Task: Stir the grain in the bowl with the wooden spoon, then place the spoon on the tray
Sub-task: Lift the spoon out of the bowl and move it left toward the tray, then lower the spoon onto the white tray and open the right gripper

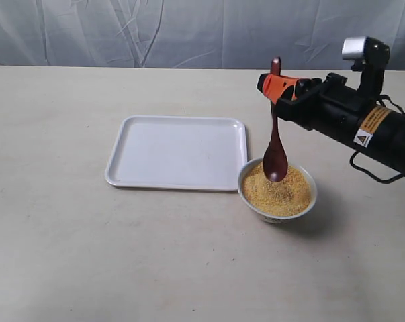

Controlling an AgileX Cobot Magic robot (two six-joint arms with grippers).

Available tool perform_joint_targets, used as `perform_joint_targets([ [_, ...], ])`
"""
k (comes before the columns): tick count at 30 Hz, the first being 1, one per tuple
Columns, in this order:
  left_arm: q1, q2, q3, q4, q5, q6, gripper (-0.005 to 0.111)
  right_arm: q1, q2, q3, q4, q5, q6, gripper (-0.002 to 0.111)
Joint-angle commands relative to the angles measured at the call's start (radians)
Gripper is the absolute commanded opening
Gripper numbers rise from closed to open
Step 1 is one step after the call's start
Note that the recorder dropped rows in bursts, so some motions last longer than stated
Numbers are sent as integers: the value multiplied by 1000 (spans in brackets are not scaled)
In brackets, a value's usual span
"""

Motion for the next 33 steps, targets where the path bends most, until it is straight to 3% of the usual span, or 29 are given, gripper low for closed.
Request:
perform_joint_targets([
  [1,0,-5,5,-2,-10,-1,0,-1,-37,-73,-64,152,120,-1],
  [9,0,-5,5,-2,-10,-1,0,-1,-16,-372,-498,445,568,-1],
  [17,0,-5,5,-2,-10,-1,0,32,120,-727,-1080,449,1044,-1],
  [26,0,-5,5,-2,-10,-1,0,153,417,-1071,-1080,316,1069,-1],
  [33,0,-5,5,-2,-10,-1,0,171,614,-1250,-1080,113,1060,-1],
])
